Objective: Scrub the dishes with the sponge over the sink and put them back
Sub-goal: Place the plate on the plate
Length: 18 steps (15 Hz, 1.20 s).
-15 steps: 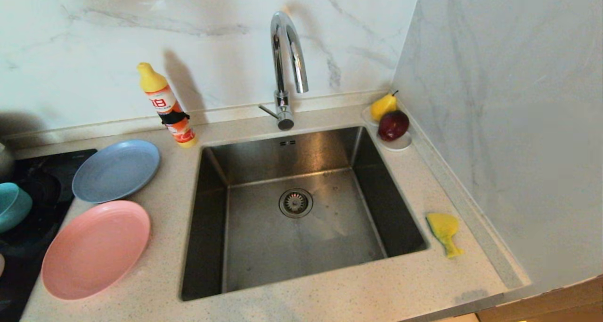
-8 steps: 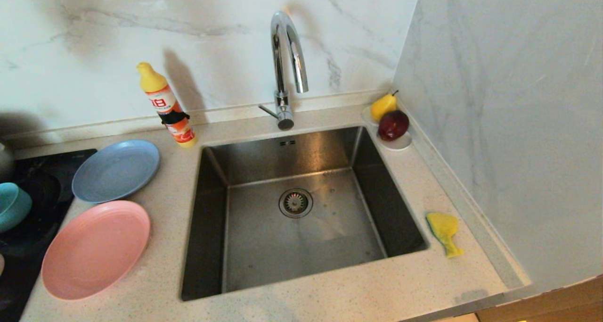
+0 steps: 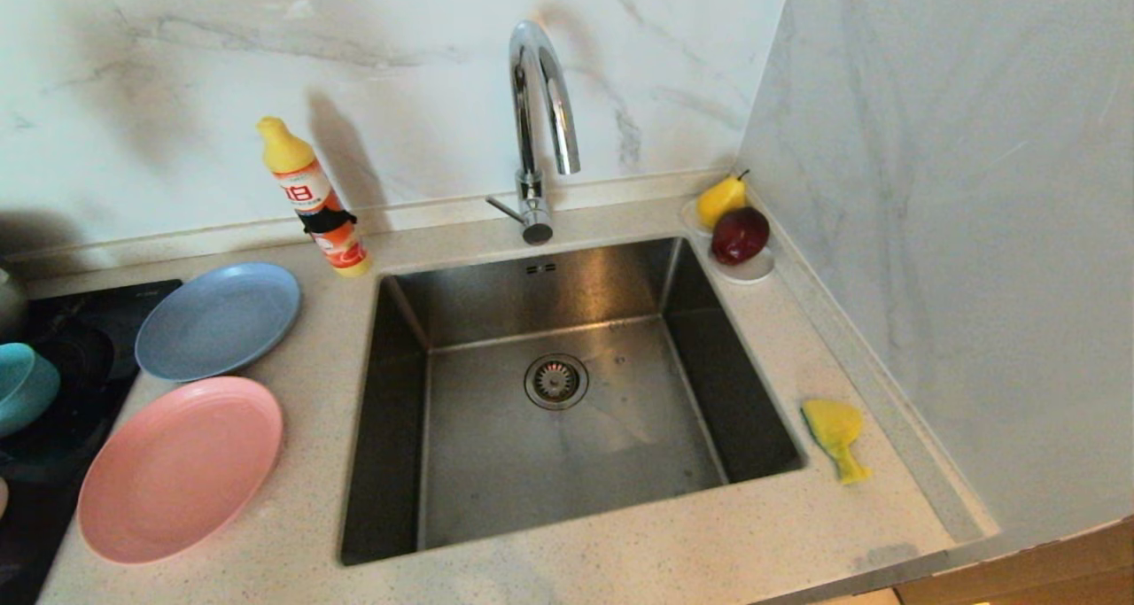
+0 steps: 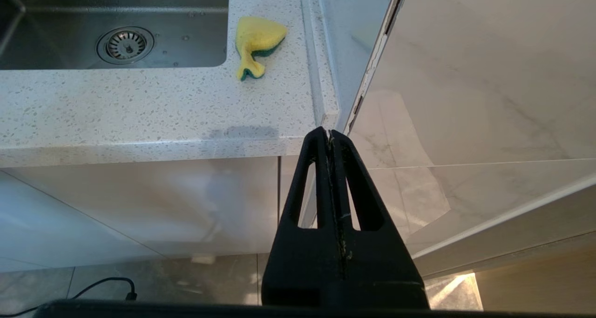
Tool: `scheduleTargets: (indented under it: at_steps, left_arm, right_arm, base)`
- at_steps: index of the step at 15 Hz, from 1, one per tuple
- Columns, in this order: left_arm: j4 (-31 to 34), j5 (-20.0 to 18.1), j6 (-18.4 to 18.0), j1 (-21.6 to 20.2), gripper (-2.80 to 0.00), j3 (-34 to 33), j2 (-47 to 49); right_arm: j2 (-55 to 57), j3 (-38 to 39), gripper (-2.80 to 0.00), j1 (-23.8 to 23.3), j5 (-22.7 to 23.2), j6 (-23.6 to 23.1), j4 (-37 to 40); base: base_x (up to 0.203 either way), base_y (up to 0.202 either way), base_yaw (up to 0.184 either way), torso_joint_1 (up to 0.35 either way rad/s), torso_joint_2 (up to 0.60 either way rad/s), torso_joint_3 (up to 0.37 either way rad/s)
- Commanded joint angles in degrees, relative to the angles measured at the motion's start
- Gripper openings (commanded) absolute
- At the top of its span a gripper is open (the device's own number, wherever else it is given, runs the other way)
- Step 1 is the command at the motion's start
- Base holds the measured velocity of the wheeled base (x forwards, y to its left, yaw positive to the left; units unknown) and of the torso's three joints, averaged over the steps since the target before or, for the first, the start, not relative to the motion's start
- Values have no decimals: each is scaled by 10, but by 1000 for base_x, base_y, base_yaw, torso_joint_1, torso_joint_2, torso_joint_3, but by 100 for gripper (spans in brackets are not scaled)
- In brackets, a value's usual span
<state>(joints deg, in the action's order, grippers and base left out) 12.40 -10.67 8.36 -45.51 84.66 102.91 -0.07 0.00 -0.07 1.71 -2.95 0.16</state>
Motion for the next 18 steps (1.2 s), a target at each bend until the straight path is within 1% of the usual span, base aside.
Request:
scheduleTargets:
  at_steps: [1,8,13,14,16,18]
  left_arm:
    - [1,-22,-4,-5,-280,4,34]
    - [1,-23,-6,-5,-280,40,113]
    - [2,-28,-6,-5,-280,39,117]
    - [2,-32,-7,-5,-280,34,115]
    - [5,-55,-5,0,-280,28,112]
    - [7,-57,1,19,-280,30,110]
  right_arm:
    - [0,0,-280,0,1,0,0]
    - [0,0,-280,0,1,0,0]
    - [0,0,-280,0,1,0,0]
    - [0,0,-280,0,1,0,0]
    - [0,0,-280,1,1,0,0]
    - [0,0,-280,1,1,0,0]
  base:
    - [0,0,0,0,0,0]
    - [0,0,0,0,0,0]
    - [0,0,0,0,0,0]
    - [0,0,0,0,0,0]
    - [0,0,0,0,0,0]
    - [0,0,0,0,0,0]
